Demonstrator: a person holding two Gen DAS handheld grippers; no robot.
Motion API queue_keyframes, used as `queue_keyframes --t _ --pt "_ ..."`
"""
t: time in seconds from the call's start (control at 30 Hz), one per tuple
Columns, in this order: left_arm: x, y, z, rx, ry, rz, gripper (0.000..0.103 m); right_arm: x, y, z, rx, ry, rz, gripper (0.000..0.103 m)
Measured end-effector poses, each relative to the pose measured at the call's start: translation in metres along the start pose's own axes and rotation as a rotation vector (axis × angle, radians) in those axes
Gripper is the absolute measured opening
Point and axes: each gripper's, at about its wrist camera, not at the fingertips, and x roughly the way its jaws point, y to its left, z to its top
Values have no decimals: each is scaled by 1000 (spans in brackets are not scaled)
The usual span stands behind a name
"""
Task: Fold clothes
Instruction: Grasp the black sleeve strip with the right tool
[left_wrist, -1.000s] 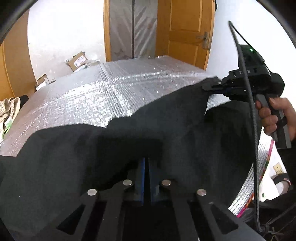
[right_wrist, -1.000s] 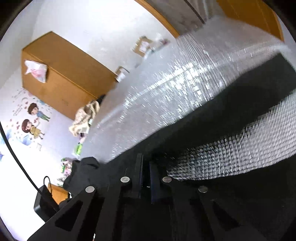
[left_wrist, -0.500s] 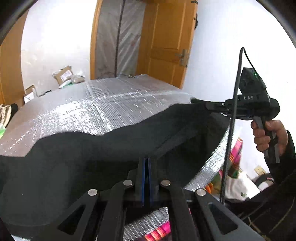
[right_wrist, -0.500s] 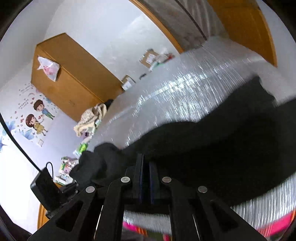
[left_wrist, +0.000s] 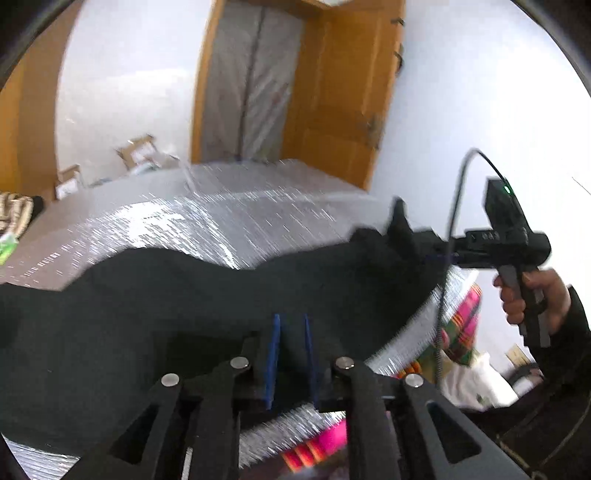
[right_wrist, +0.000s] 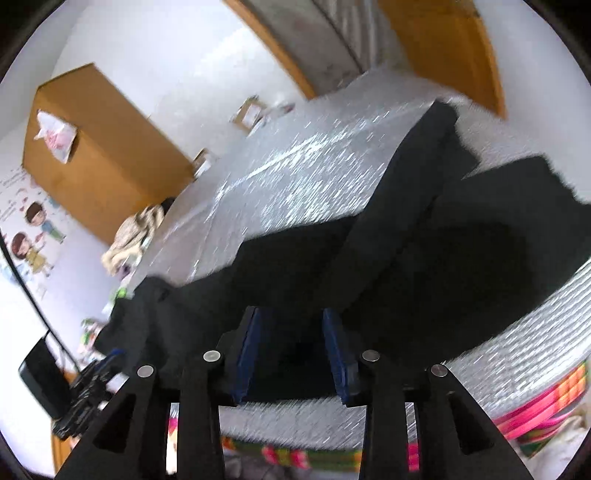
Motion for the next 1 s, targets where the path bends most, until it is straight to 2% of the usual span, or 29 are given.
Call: queue_keyframes --t 0.13,0.4,0.53,0.57,0.63,0.77,0.83,1.0 --pt "3 13 13 -49 -42 31 20 -1 -19 22 55 -69 -84 37" --pt "30 2 30 -24 -35 -18 20 21 -54 56 129 -47 -99 37" --pt "36 -3 36 -23 -45 -38 21 34 -66 62 173 -32 -97 38" --pt "37 -3 37 -26 -48 -44 21 35 -67 62 172 -30 -94 36" --pt "41 -4 39 -27 -43 -50 21 35 -65 62 155 -29 -86 26" --pt "45 -3 39 -27 -34 -54 21 34 -60 61 120 -27 -70 26" --pt "46 -1 39 -36 -33 -58 21 33 -58 61 103 -27 -62 31" --pt "45 1 38 -42 -32 -54 21 32 -53 60 60 -25 -42 32"
